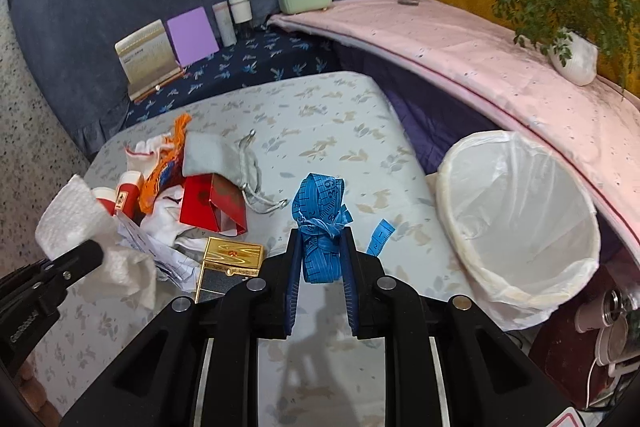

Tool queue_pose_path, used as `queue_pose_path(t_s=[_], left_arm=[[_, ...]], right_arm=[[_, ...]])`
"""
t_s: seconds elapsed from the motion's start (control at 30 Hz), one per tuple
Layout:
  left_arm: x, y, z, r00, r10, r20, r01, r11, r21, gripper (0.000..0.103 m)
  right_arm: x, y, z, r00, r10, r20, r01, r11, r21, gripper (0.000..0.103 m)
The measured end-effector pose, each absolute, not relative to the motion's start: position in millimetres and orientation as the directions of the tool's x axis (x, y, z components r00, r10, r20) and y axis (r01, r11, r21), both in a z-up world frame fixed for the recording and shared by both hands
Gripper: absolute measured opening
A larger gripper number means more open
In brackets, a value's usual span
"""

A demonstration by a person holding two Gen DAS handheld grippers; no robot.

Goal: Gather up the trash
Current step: 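Drop the tape measure in the bin with right gripper while left drops white tissue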

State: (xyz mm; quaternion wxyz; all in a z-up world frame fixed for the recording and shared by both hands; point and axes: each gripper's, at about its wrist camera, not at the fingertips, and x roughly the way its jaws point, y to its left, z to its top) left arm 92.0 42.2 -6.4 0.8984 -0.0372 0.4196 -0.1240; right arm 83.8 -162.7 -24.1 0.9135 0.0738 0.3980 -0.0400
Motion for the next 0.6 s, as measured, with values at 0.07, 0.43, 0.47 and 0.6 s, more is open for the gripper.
queue_pose_path(t_s=[0.07,0.43,0.47,0.6], left_arm=[[89.2,29.3,-0.6,0.618,-0.278,-0.735,0.221,0.959,-0.177,0.005],[84.2,-47.2,13.7,0.573,-0.393,-0.719,0.368,0.907,-0.203,0.005],[84.8,-56.9,14.0,0.566,-0.402,-0.719,0.385,0.901,-0.201,0.005],[86.1,-87.7,15.4,0.546,-0.435,-0.716,0.440,0.876,-0.196,0.005]], right_arm=[[76.7,-170.9,-17.8,0.689,-0.023,-0.724,0.144,0.984,0.106,0.018],[44.5,-226.4,-0.7,0.717,-0.101,-0.690,0.239,0.965,0.108,0.018],[42.0,-234.1,-0.3,0.717,-0.111,-0.689,0.253,0.961,0.109,0.018],[33.3,-259.7,-2.0,0.710,-0.146,-0.688,0.303,0.946,0.111,0.018]])
